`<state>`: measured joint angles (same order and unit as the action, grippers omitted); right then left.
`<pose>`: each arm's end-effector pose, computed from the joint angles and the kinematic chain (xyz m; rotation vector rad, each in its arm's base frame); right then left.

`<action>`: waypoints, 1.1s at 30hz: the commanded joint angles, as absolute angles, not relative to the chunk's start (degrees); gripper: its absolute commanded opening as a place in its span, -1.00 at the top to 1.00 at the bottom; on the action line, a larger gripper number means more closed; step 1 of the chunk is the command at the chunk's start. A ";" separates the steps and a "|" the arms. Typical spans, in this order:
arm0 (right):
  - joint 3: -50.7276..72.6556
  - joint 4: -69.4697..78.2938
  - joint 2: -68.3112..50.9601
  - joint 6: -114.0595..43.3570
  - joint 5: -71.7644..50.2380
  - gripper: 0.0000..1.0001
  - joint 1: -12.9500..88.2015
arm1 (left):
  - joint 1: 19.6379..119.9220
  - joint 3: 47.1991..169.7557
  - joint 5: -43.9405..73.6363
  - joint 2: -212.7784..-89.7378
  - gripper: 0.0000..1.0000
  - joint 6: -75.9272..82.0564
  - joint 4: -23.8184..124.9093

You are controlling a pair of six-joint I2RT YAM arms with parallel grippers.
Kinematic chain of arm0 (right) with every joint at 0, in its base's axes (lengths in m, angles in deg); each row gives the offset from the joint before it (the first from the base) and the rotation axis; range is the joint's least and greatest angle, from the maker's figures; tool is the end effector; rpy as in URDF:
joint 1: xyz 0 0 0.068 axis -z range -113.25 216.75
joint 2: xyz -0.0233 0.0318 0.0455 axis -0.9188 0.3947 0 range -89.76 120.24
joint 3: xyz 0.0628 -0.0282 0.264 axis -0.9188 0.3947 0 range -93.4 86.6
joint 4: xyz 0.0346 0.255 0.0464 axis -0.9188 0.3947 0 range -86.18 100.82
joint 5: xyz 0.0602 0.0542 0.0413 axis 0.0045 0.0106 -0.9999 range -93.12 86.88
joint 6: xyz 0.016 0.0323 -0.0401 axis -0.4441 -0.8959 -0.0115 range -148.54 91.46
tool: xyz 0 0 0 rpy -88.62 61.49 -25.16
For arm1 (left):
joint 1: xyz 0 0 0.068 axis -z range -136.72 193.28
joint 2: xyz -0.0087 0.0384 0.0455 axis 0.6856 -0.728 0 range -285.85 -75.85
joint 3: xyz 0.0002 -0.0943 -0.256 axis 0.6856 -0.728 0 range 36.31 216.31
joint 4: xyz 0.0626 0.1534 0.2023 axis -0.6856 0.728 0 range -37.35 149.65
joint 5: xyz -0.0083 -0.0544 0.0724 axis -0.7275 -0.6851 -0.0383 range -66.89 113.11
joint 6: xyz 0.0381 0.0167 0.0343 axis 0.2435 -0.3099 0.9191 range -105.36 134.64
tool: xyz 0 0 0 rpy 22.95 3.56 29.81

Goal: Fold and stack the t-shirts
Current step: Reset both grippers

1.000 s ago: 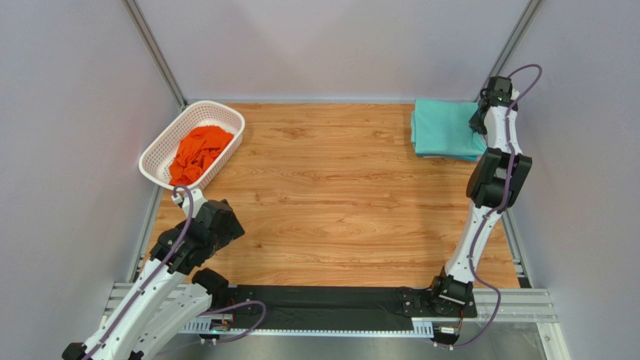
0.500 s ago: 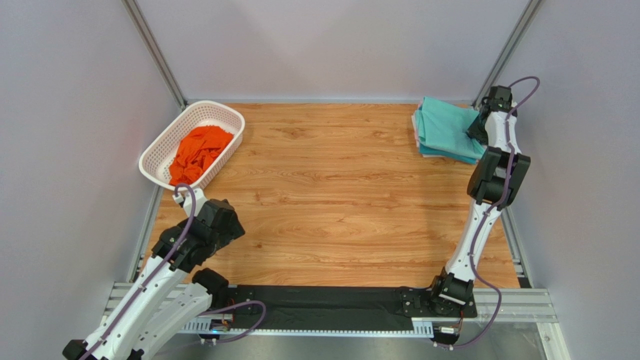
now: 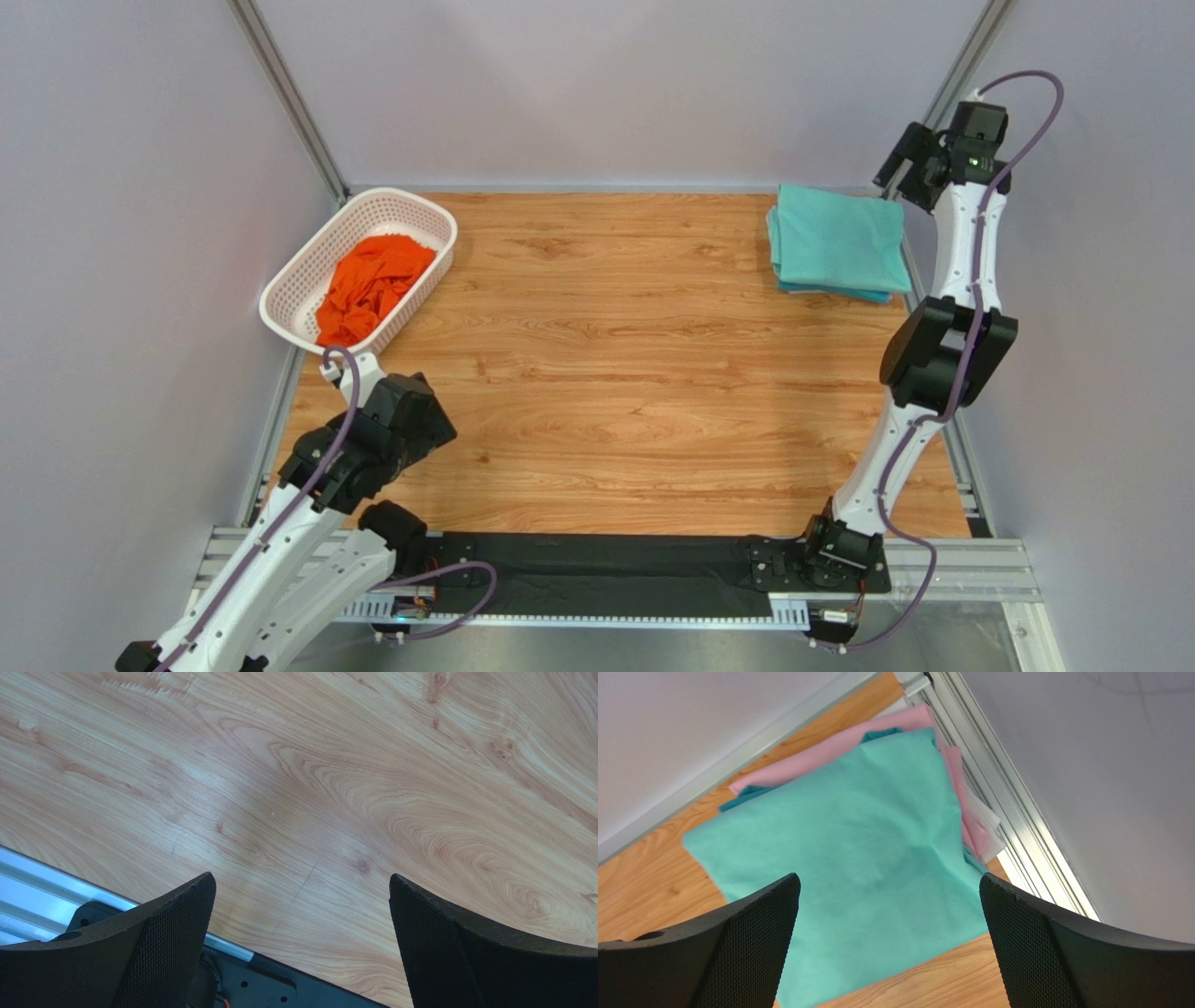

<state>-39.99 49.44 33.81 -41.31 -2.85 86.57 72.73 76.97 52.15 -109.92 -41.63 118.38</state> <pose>0.4592 -0.1656 0.3321 0.6519 2.2216 -0.0680 0.0884 -0.0301 0.2589 -0.7277 2.3076 0.0050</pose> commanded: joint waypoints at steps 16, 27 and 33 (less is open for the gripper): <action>10.36 43.20 -12.80 -46.71 0.58 -1.00 69.76 | 72.64 81.31 46.49 -108.19 -0.99 -34.58 109.17; 45.45 38.62 -41.58 -51.30 -8.84 -1.00 67.10 | 72.64 79.91 45.34 -106.71 -0.99 -33.43 108.72; 52.14 40.47 -52.30 -54.88 -7.69 -1.00 67.02 | 72.64 77.62 45.70 -103.81 -0.99 -34.66 108.64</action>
